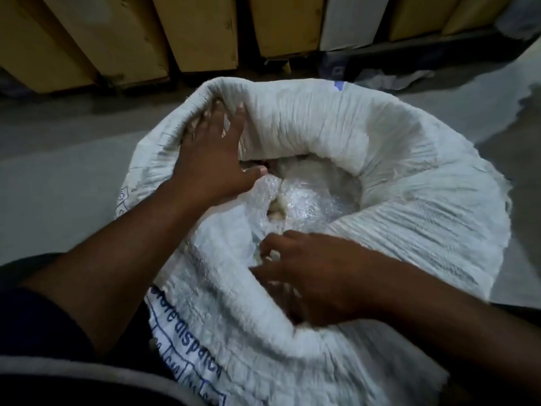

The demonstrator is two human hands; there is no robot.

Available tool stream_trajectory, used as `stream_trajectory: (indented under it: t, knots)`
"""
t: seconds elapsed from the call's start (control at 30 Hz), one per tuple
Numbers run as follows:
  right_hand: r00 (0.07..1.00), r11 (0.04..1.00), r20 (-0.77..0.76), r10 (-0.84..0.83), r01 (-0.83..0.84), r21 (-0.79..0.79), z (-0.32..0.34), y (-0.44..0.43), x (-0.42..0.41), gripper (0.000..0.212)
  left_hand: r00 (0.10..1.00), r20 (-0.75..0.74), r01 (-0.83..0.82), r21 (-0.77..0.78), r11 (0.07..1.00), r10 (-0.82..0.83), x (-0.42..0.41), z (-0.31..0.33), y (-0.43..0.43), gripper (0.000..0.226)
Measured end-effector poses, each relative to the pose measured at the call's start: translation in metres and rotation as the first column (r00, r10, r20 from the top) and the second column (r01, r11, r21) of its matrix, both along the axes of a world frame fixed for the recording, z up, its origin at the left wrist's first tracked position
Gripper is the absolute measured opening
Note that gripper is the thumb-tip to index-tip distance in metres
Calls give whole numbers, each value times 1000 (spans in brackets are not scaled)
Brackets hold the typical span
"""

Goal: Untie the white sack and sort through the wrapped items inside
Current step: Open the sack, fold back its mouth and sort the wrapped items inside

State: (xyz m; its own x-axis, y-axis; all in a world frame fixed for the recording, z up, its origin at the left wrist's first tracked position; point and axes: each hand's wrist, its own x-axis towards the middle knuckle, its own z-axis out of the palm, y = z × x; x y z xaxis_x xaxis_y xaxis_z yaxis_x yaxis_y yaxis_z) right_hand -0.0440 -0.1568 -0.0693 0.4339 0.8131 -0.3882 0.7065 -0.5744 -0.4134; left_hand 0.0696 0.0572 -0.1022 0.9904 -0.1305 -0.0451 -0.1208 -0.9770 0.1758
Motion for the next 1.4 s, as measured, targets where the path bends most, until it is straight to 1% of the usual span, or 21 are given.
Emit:
stream_trajectory:
  t: [0.1,0.13,0.2,0.27,0.37,0.47,0.5,0.6,0.67,0.73,0.8,0.83,0.93,1.0,1.07,1.13,1.17,1.23,1.3,1.33,1.4]
  knots:
    - [991,992,44,130,-130,-2,11,10,-20,63,994,50,-91,-34,995,93,-1,0,2,118]
    - [987,988,24,156,-157,4,15,13,-28,61,990,62,-124,-38,991,127,-2,0,1,118]
    - [980,980,-45,194,-192,42,15,19,-46,57,980,62,-185,-31,982,187,-4,0,1,117]
    - [983,982,-30,184,-182,55,12,22,-56,55,974,54,-220,-18,975,221,-6,1,3,118]
    - [1000,991,9,12,-13,131,12,13,-45,53,975,63,-214,23,976,213,-9,4,-2,121]
    - [969,945,55,-240,221,240,15,-2,-18,50,979,95,-186,44,982,181,-13,5,-16,121]
    - [949,929,110,-295,258,266,16,-6,-10,49,980,104,-171,30,985,167,-15,6,-22,121]
    - [868,935,368,-334,255,245,14,-16,10,29,983,128,-127,-31,991,130,-23,4,-38,126]
    - [859,937,376,-348,330,113,18,-22,17,29,985,133,-111,-31,993,114,-27,2,-43,128]
    - [877,896,306,-372,425,-131,26,-30,21,34,984,125,-125,-8,992,125,-25,-2,-40,128]
    - [924,848,204,-325,380,-369,40,-38,23,38,981,103,-165,10,986,163,-20,-5,-30,127]
    - [943,834,131,-305,331,-442,48,-40,22,36,979,90,-185,12,983,183,-17,-6,-25,126]
    - [976,803,-90,-200,111,-585,65,-39,17,30,977,69,-204,20,979,202,-9,-4,-12,125]
    - [976,772,-180,-122,-21,-635,66,-37,11,31,974,53,-221,-18,975,221,-2,2,-1,131]
    - [971,768,-178,-161,10,-641,63,-36,12,38,962,62,-266,-38,963,268,7,6,9,140]
    - [957,795,-68,-282,193,-575,61,-39,18,38,950,86,-300,-11,954,300,11,7,13,143]
    - [930,810,12,-367,326,-487,56,-42,23,33,952,78,-298,-3,955,297,10,9,11,142]
    - [832,808,108,-544,554,-202,46,-49,32,26,966,42,-256,6,967,255,0,14,-1,138]
    - [761,765,86,-643,643,34,38,-48,36,22,986,14,-169,37,985,168,-14,21,-18,126]
    - [748,752,72,-659,654,87,33,-48,38,30,993,28,-115,44,992,114,-20,23,-26,116]
    - [751,755,84,-655,645,119,24,-48,42,59,993,120,5,21,1000,-7,-30,26,-39,85]
